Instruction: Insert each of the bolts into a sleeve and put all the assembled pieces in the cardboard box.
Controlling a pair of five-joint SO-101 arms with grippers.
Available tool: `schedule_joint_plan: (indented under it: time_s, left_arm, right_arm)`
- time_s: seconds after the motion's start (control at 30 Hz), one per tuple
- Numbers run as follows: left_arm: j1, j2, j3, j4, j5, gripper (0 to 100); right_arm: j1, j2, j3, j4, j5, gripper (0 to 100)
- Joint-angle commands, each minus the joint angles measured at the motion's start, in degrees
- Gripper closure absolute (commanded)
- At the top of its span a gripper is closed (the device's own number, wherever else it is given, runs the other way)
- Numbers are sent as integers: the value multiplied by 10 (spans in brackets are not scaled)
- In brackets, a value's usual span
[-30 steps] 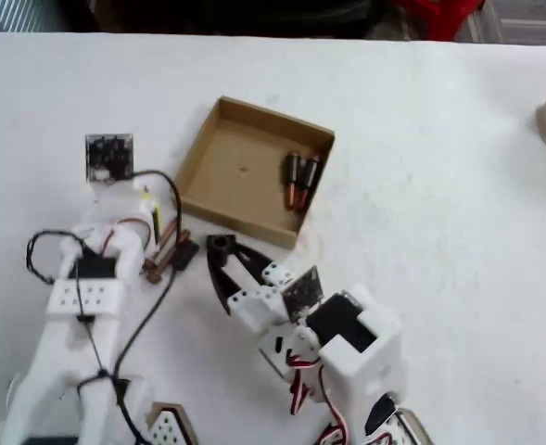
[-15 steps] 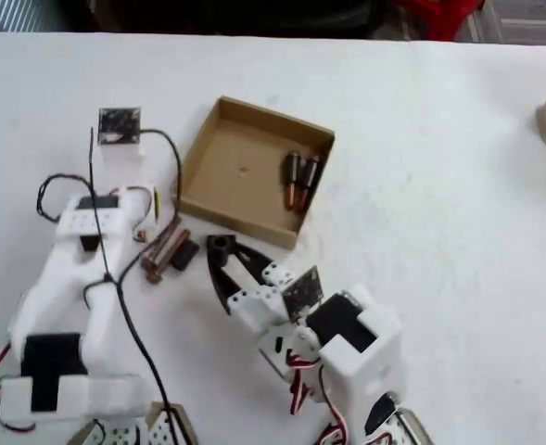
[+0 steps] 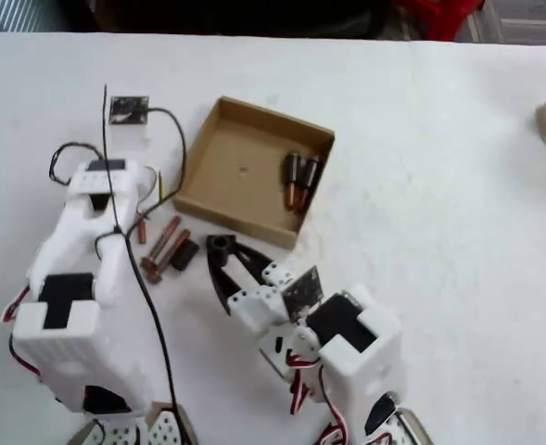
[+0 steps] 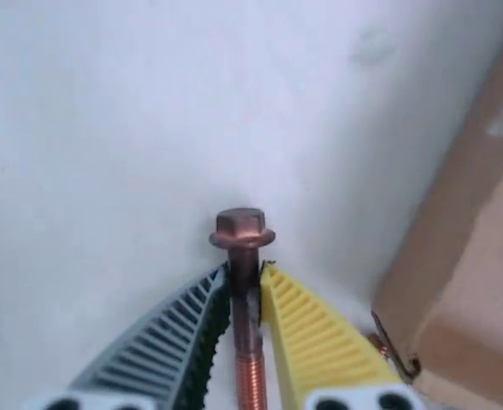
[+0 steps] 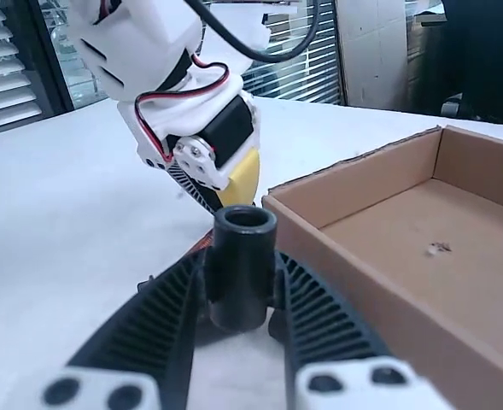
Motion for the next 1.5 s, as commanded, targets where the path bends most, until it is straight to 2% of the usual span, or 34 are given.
schedule_joint_plan:
  time_s: [0.0,0.23,0.53,0.8,0.9,1.07,1.23,1.47]
  left_arm:
    - [-6,28,-81,48,34,913]
    - [-12,100,-185,151,44,913]
    - [-12,178,-299,225,45,913]
    - [-12,188,-311,229,45,915]
    - [-12,188,-308,229,43,980]
    - [-12,185,-302,229,41,980]
    - [-12,161,-275,208,40,980]
    - [-9,5,-71,18,40,980]
  right_arm:
    - [-5,-1,1,1,9,983]
    - [-5,-1,1,1,9,983]
    - [-5,-1,1,2,9,983]
    - [-5,-1,1,2,9,983]
    - [-5,-1,1,2,9,983]
    - [-5,-1,1,2,9,983]
    - [-5,-1,1,2,9,983]
    - [-5,-1,1,2,9,983]
